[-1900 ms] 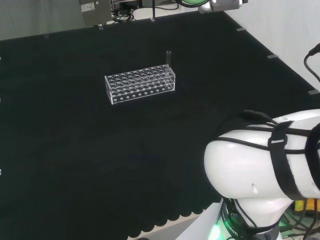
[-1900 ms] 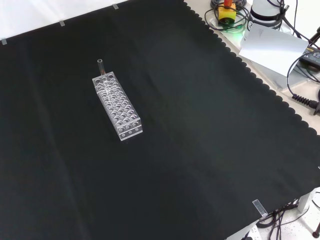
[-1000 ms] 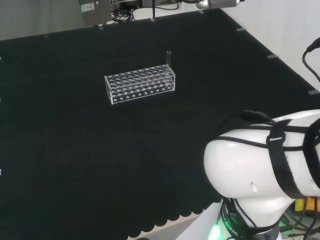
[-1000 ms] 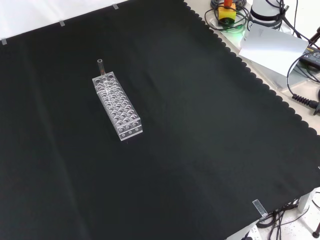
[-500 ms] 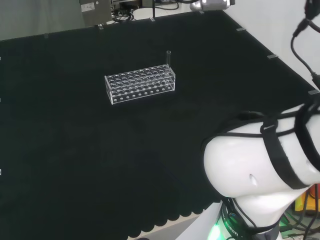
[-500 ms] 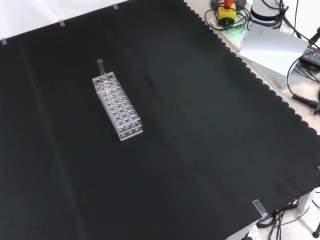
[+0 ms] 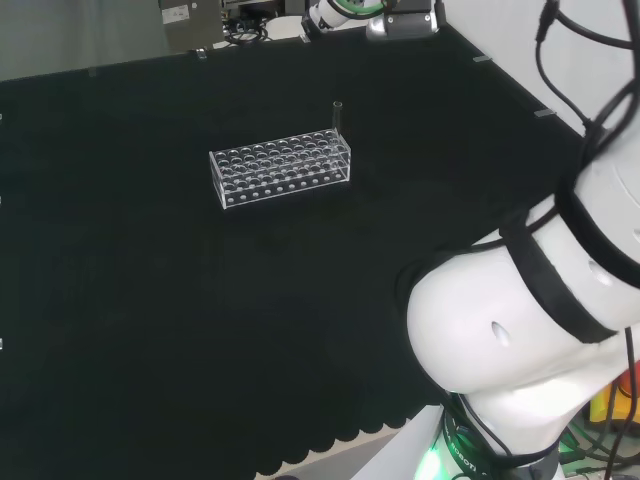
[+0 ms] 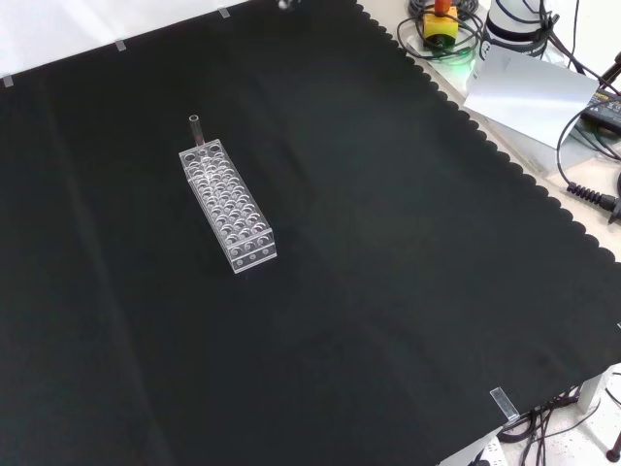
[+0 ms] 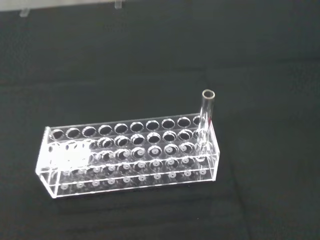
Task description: Pick up the test tube.
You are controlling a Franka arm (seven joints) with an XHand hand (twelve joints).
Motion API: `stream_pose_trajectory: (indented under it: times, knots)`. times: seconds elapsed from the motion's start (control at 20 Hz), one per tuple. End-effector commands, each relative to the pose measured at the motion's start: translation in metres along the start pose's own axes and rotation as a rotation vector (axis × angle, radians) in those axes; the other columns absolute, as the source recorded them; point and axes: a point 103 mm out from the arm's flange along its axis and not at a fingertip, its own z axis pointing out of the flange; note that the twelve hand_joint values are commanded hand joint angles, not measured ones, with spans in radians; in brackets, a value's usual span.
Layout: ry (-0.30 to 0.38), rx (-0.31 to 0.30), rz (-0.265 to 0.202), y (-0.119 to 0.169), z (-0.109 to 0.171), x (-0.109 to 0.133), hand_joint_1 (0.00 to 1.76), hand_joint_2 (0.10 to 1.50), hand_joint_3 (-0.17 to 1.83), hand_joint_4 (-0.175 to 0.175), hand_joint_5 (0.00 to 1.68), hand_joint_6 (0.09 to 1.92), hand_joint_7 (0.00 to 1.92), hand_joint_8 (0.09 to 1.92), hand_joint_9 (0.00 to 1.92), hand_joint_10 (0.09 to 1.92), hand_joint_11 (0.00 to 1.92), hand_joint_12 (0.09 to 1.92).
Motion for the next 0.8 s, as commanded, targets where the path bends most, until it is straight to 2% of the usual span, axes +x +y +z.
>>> stream_pose_trajectory:
  times: [0.05,0.8]
  knots:
    - [-0.015,0.048,0.003,0.052,0.036,-0.010,0.63,0.86,0.28,-0.079,0.29,0.09,0.26,0.84,0.22,0.94,0.14,1.60]
    - [-0.037,0.189,0.069,0.110,0.111,-0.031,0.70,0.85,0.32,-0.087,0.38,0.09,0.38,0.82,0.33,0.89,0.19,1.57]
